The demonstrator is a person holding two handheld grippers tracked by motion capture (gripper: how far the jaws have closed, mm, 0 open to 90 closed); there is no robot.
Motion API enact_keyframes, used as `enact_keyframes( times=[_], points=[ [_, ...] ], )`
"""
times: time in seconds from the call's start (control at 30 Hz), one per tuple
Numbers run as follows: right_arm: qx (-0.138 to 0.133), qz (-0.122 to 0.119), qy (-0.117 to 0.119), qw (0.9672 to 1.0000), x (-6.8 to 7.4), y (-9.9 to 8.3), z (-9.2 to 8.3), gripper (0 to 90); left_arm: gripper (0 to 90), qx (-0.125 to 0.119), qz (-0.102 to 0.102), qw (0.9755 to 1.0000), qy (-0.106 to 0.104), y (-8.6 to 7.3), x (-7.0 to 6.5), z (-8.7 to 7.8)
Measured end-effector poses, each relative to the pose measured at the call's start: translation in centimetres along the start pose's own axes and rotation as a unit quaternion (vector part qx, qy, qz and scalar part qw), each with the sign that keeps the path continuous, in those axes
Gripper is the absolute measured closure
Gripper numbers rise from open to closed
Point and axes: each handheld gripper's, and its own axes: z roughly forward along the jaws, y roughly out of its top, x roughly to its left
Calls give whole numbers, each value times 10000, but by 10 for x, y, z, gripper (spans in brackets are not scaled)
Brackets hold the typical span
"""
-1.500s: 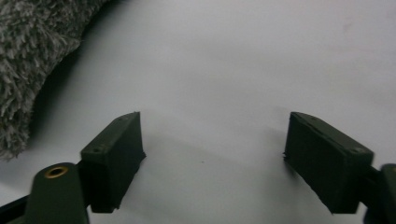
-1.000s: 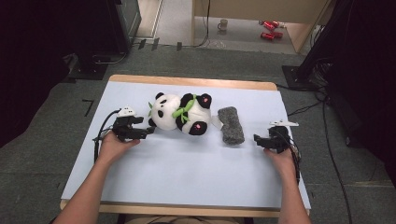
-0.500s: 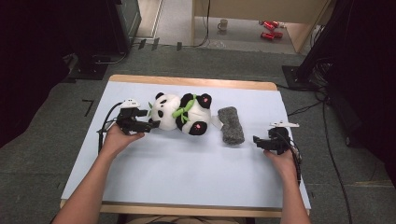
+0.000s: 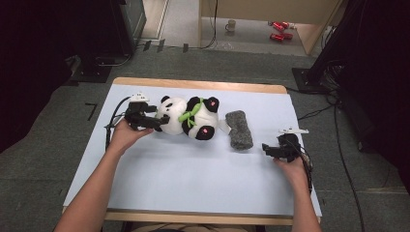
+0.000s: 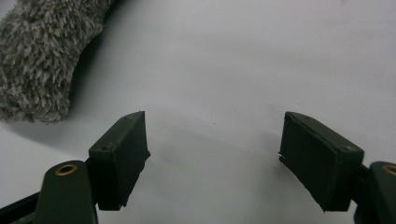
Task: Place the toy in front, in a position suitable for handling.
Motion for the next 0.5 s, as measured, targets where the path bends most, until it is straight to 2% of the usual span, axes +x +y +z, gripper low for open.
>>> enact_keyframes(
  times=[0.17, 0.2, 0.27, 0.4, 0.5],
  points=[
    [7, -73, 35, 10000, 5, 0, 0, 233, 166, 13, 20, 10000, -77, 8, -2, 7],
    [7, -73, 35, 10000, 5, 0, 0, 233, 166, -8, -8, 10000, -89, 8, -2, 9],
    [-30, -87, 76, 9999, 8, 2, -1, 237, 133, 4, -259, 9996, -139, 5, 2, 18],
    [-80, -124, 111, 9998, 11, 3, -2, 237, 111, -25, -361, 9993, -115, 3, 5, 24],
    [-182, -119, 174, 9996, 15, 7, -4, 236, 102, 87, -376, 9992, -76, 1, 5, 28]
  ],
)
